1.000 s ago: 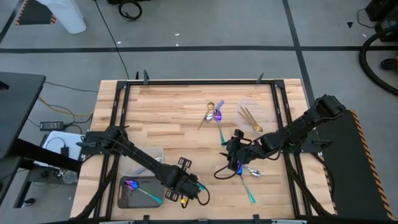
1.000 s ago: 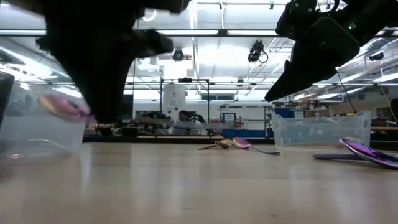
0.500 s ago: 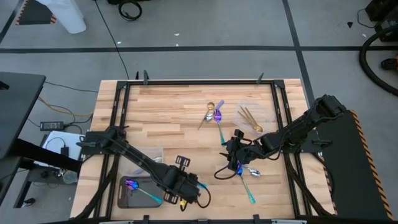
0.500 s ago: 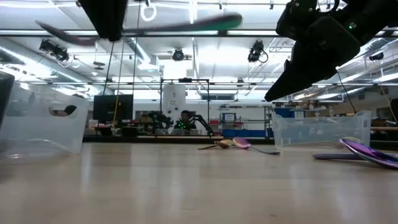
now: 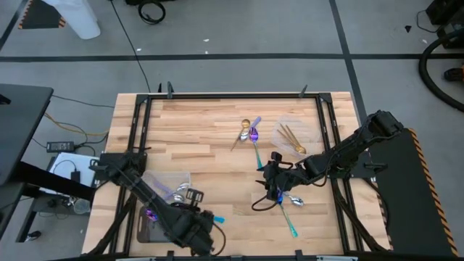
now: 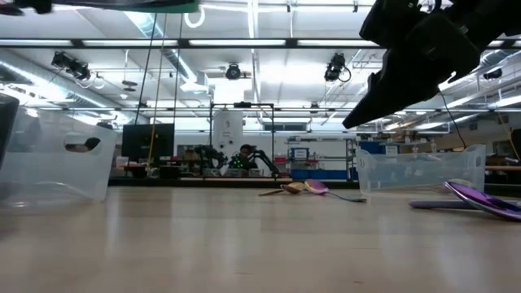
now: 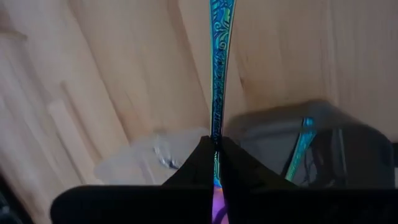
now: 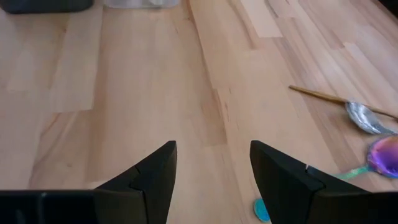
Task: Sort silverware by color (type)
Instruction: Put the blue spoon into the black bin
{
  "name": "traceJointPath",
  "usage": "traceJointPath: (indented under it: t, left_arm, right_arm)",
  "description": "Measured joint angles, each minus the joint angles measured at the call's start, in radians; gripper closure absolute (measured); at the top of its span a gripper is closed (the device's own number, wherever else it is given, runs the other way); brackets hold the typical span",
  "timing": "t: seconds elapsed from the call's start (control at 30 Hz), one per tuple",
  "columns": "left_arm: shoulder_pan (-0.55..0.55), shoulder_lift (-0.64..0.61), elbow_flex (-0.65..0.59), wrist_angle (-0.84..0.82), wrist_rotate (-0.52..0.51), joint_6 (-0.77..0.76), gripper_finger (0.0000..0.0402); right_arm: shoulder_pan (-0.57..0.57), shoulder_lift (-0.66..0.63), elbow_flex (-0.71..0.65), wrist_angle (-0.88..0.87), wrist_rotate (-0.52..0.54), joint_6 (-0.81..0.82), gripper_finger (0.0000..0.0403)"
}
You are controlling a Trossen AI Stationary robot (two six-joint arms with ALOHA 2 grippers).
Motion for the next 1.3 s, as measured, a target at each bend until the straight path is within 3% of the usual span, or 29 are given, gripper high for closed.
traceJointPath:
  t: [0.37, 0.77, 1.07, 1.3]
  left_arm:
    - [-0.129, 0.000, -0.014, -0.022, -0.044, -0.120, 0.0387]
    - [-0.147, -0.016, -0.020, -0.021, -0.059, -0.165, 0.0387]
    - [-0.164, -0.140, -0.225, -0.023, -0.052, -0.278, 0.0387]
    - [-0.204, -0.215, -0.342, -0.020, -0.028, -0.276, 0.0387]
  right_arm:
    - [0.000, 0.000, 0.000, 0.042, -0.020, -0.014, 0.0189]
    - [0.000, 0.000, 0.000, 0.046, -0.044, -0.032, 0.0189]
    - [0.010, 0.000, 0.000, 0.038, -0.077, -0.049, 0.0189]
    - [0.024, 0.000, 0.000, 0.037, -0.077, -0.067, 0.0189]
